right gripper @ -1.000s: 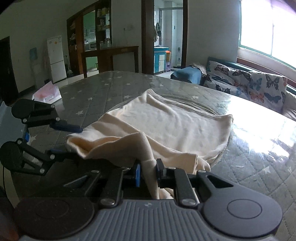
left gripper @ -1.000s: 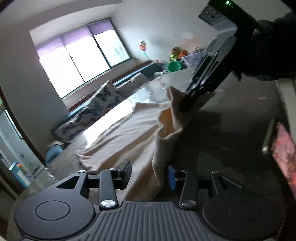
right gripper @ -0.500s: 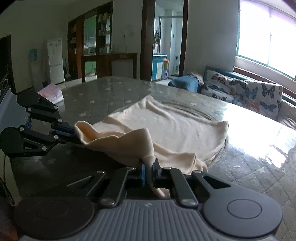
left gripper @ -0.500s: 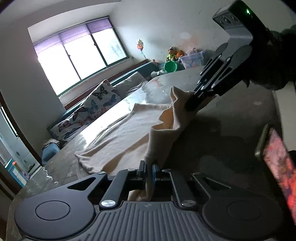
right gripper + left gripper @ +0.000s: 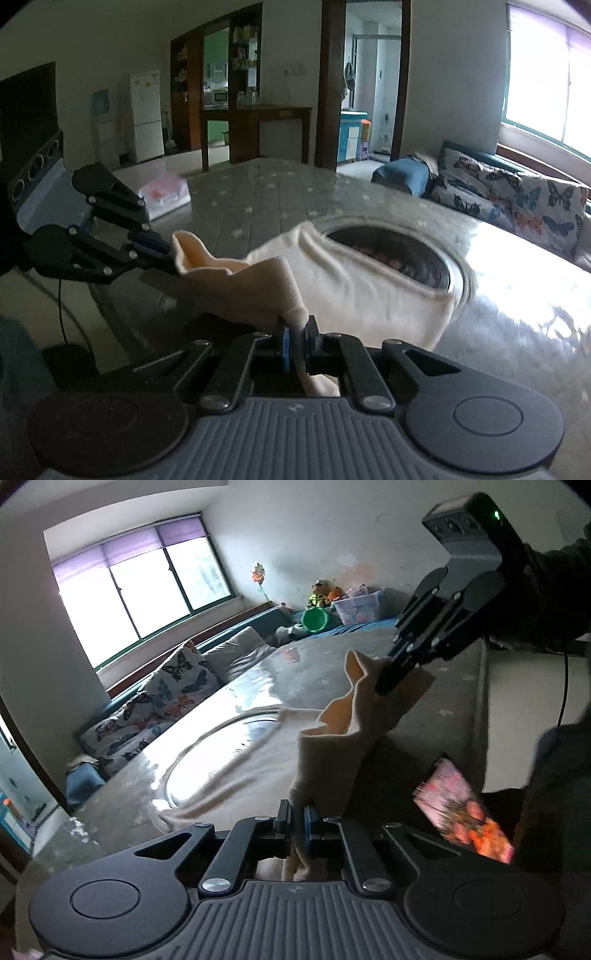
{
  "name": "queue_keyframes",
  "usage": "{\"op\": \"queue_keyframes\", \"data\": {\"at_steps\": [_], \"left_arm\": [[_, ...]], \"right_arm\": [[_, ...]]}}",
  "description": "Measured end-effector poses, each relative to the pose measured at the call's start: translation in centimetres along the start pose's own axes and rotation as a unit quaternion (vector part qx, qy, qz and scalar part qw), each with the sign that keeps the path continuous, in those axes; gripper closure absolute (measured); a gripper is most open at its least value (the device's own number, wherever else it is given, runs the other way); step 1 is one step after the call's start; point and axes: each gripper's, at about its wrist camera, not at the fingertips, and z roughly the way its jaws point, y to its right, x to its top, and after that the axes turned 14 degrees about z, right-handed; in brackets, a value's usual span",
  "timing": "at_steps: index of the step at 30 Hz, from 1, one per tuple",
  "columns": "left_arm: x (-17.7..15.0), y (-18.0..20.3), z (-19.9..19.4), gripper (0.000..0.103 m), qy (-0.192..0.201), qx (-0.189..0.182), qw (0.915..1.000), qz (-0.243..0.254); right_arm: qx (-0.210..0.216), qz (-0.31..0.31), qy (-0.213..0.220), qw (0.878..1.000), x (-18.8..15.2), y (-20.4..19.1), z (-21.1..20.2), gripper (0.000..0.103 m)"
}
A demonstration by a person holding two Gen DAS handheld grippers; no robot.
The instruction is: Fold clothes
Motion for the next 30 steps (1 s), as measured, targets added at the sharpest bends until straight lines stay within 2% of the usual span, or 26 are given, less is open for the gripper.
{"op": "queue_keyframes", "data": {"at_steps": [5,12,17,20,21,25,28,30], "left_arm": [[0.5,-4.7,4.0,0.096,-0.017,0.009,0.9998,0.000],[0.1,-11.2,11.5,0.096,-0.041,0.009,0.9989,-0.021],[-2.2,-13.6,17.8,0.096,-0.085,0.025,0.9947,-0.052],[-3.6,-14.4,20.4,0.094,-0.109,0.038,0.9896,-0.086],[-4.0,-14.6,20.9,0.092,-0.116,0.041,0.9878,-0.095],[-4.9,-15.6,20.8,0.092,-0.122,0.064,0.9829,-0.122],[-5.1,-16.5,19.7,0.092,-0.130,0.094,0.9761,-0.146],[-4.9,-16.6,18.4,0.092,-0.124,0.101,0.9733,-0.165]], "right_arm": [[-0.006,-0.004,-0.001,1.000,4.8,2.5,3.0,0.097],[-0.037,0.000,-0.016,0.999,9.7,6.8,10.4,0.097],[-0.053,0.039,-0.037,0.997,9.5,10.0,16.9,0.096],[-0.068,0.066,-0.048,0.994,8.7,11.7,20.1,0.089],[-0.073,0.075,-0.049,0.993,8.3,12.2,20.7,0.084],[-0.080,0.101,-0.038,0.991,7.8,13.5,20.4,0.083],[-0.088,0.130,-0.020,0.987,7.5,15.0,18.2,0.083],[-0.092,0.152,-0.014,0.984,7.3,15.9,17.0,0.083]]}}
